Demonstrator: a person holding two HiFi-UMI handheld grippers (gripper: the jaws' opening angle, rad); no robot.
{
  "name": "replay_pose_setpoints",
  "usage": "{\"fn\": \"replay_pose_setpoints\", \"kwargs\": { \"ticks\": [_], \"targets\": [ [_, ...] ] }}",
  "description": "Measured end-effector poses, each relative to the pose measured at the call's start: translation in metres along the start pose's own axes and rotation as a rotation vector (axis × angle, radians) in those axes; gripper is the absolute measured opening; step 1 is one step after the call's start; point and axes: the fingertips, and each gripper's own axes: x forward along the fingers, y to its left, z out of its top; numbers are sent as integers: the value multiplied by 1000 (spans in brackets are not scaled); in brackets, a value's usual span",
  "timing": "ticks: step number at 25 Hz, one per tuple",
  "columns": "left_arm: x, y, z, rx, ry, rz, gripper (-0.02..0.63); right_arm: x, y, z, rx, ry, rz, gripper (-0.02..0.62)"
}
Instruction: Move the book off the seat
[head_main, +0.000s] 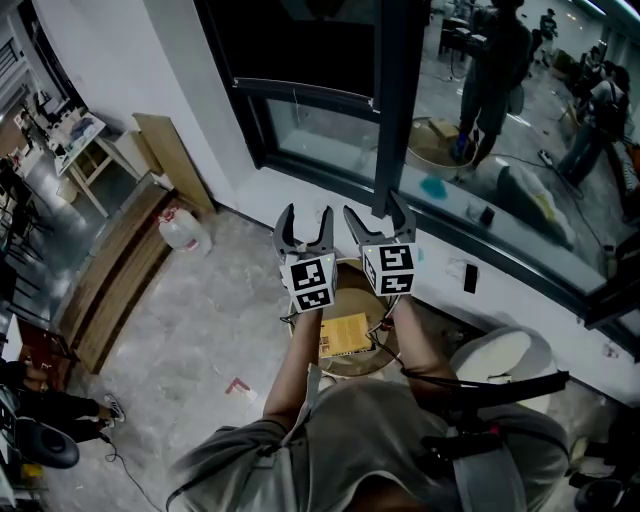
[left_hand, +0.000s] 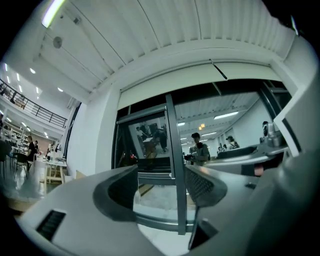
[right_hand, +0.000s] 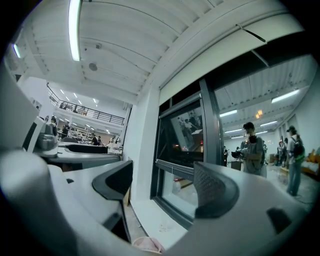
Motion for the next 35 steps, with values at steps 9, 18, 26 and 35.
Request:
{"fn": "replay_pose_setpoints", "kwargs": {
  "ticks": [9, 18, 26, 35],
  "targets": [
    [-1, 8, 5, -135, -60, -23, 304, 3, 3, 1, 3, 7, -3, 387],
    [4, -1, -4, -168, -45, -90, 305, -13, -5, 0, -16, 19, -76, 387],
    [28, -120, -47, -263, 16, -399, 305, -117, -89, -24, -56, 118, -435, 387],
    [-49, -304, -22, -365, 13, -790, 304, -325, -165, -13, -97, 181, -876, 387]
  ]
}}
